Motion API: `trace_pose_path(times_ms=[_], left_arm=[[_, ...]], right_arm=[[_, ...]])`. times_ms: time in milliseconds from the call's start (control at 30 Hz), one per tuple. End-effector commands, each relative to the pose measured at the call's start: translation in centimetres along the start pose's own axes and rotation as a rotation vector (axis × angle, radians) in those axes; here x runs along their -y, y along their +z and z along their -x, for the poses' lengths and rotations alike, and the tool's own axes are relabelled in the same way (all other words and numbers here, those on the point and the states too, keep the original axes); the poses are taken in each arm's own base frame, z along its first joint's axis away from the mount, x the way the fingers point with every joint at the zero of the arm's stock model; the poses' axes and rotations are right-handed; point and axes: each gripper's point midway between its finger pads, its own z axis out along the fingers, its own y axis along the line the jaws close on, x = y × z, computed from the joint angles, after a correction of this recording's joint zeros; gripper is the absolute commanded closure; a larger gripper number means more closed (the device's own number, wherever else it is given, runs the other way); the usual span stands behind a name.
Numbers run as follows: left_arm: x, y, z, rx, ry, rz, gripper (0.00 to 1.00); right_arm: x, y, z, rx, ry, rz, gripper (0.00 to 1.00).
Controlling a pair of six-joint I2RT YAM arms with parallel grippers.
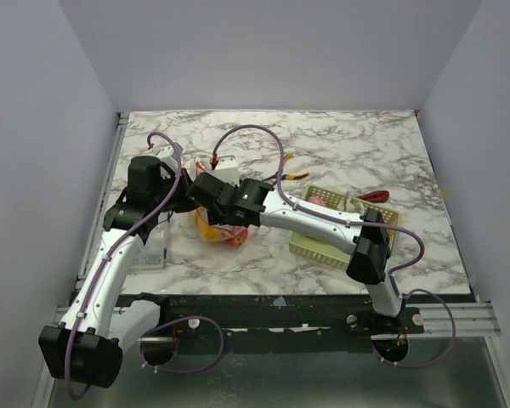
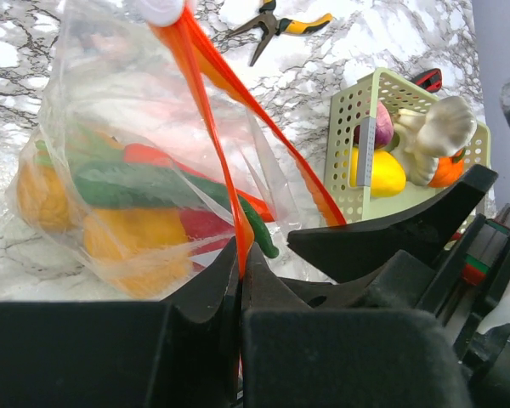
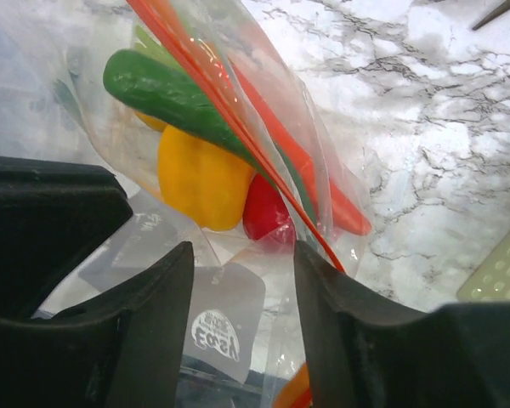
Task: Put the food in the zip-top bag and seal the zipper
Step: Place the fake vegetable in the zipper food storage bag, then adjust the zipper food storage bag at the center of the board.
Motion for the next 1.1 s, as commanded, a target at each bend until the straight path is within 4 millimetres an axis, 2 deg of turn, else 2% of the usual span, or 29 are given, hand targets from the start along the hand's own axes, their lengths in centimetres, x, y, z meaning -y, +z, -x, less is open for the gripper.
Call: trace_pose_path(times_ms=[0, 167, 333, 433, 533, 600, 633, 733, 800, 900, 1067], left_arm=[[-0.3, -0.2, 0.2, 0.019, 0.017, 0.017, 1.00], [-0.1, -0.5, 0.3, 0.018, 0.015, 0.018, 1.00], [0.0, -0.9, 0.3, 0.018, 0.016, 0.021, 1.00], [0.4, -1.1, 0.2, 0.016, 0.011, 0.007, 1.00], [0.5, -1.0, 0.0, 0.009, 0.002, -0.005, 1.00], [0.6, -0.9, 0.1, 0.006, -0.003, -0.008, 1.00], [0.7, -0.9, 0.1, 0.002, -0.005, -0.012, 1.00], [1.1, -1.2, 0.5, 0.005, -0.007, -0.019, 1.00], [1.4, -1.4, 0.7, 0.016, -0.010, -0.023, 1.00], [1.2, -1.6, 0.7, 0.032, -0.025, -0.012, 1.00], [0.7, -2.7, 2.4, 0.113, -0.034, 0.060, 1.00]], right_arm=[[0.9, -2.8, 1.4, 0.037, -0.033, 0.035, 0.45], [1.9, -4.5, 3.6, 0.099, -0.053, 0.035, 0.44], [2.8, -5.2, 5.2, 0.147, -0.075, 0.024, 0.39], [2.2, -4.8, 5.5, 0.153, -0.086, 0.058, 0.37], [0.0, -4.1, 5.3, 0.151, -0.112, 0.160, 0.36], [-1.1, -3.0, 4.9, 0.155, -0.131, 0.194, 0.36], [-0.9, -2.4, 4.9, 0.163, -0.131, 0.167, 0.37], [0.7, -1.4, 5.9, 0.202, -0.123, 0.031, 0.60], [1.7, -1.7, 6.8, 0.223, -0.106, -0.047, 0.69], [1.8, -2.6, 8.1, 0.241, -0.095, -0.065, 0.99], [1.2, -5.6, 10.3, 0.281, -0.070, 0.011, 1.00]])
